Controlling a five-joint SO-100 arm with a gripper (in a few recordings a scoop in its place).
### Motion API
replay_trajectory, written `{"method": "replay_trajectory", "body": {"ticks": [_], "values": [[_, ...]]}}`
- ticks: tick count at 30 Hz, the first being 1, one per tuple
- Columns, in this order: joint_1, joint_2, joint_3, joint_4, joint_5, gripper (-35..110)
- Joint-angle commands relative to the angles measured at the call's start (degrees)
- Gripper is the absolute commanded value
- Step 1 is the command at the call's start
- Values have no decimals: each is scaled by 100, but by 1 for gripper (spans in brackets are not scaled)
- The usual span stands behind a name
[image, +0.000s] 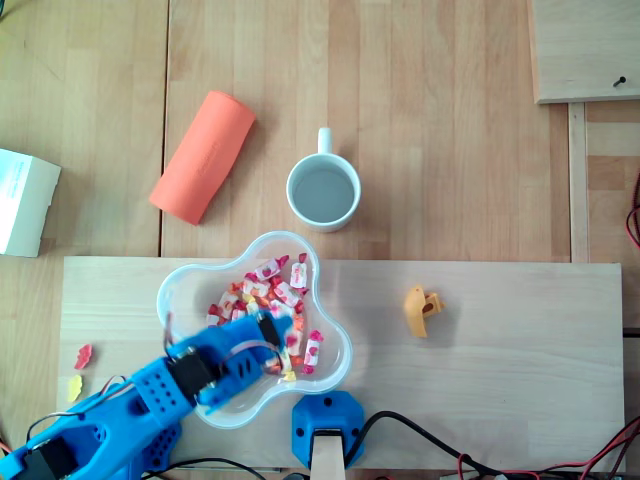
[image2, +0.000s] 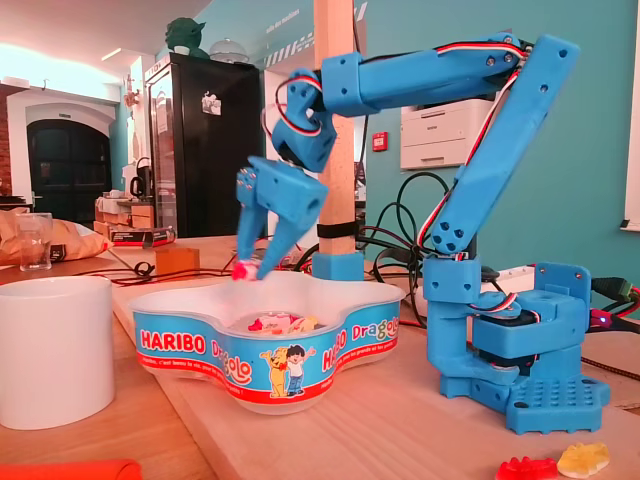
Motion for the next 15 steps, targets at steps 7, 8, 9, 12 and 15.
{"method": "replay_trajectory", "body": {"ticks": [7, 8, 9, 12, 15], "values": [[-888, 141, -1450, 105, 141, 4], [-976, 141, -1529, 97, 141, 4], [-1046, 132, -1608, 97, 141, 4], [-1178, 79, -1696, 79, 185, 4], [-1187, -352, -1740, -167, 396, 4]]}}
